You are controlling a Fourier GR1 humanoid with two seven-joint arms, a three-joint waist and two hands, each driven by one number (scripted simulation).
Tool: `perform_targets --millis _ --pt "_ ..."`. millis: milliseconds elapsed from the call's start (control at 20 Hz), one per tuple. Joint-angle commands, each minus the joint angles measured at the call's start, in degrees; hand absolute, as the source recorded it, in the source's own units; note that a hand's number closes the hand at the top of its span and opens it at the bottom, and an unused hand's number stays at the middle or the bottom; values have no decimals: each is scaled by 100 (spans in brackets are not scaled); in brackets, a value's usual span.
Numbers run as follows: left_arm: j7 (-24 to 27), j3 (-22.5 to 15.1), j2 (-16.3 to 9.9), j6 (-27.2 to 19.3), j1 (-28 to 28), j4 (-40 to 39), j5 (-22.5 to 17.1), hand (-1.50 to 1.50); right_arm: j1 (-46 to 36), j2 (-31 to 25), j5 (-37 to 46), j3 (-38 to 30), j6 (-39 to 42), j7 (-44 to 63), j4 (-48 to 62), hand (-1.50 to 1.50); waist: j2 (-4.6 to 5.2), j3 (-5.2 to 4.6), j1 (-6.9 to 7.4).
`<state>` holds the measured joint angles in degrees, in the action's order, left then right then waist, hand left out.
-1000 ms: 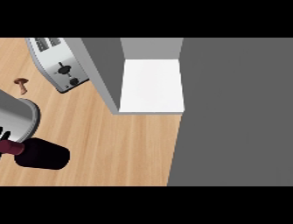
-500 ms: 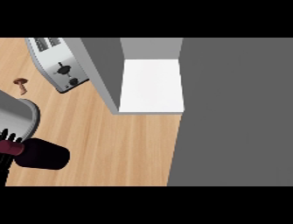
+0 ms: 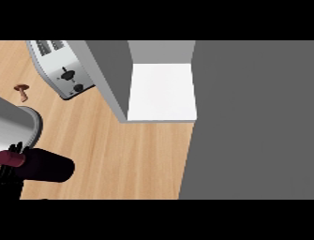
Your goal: Pick up the wine, place it into the cabinet and close the cabinet
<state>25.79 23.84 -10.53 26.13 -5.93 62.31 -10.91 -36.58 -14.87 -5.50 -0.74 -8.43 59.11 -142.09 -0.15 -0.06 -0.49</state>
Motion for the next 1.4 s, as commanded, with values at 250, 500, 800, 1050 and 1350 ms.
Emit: perform_targets --millis 250,500,800,1050,1350 --pt "758 -47 -133 290 657 -1509 147 -150 274 216 135 469 -299 461 -702 -150 3 -2 5" --pt "1193 17 -357 152 1187 -2248 301 -150 10 7 -198 256 -260 746 -807 -150 0 -4 -26" --pt "1560 -142 -243 192 1043 -2413 345 -150 -153 -109 -372 -69 -316 849 -657 -150 -7 0 9" --pt "1552 -314 -283 478 1639 -2846 389 150 296 32 -432 36 -188 443 -723 -150 8 -2 -51" --pt "2790 -868 -269 -208 1329 -2415 1221 150 62 -50 -520 -186 -168 343 -433 -150 -2 -2 -24"
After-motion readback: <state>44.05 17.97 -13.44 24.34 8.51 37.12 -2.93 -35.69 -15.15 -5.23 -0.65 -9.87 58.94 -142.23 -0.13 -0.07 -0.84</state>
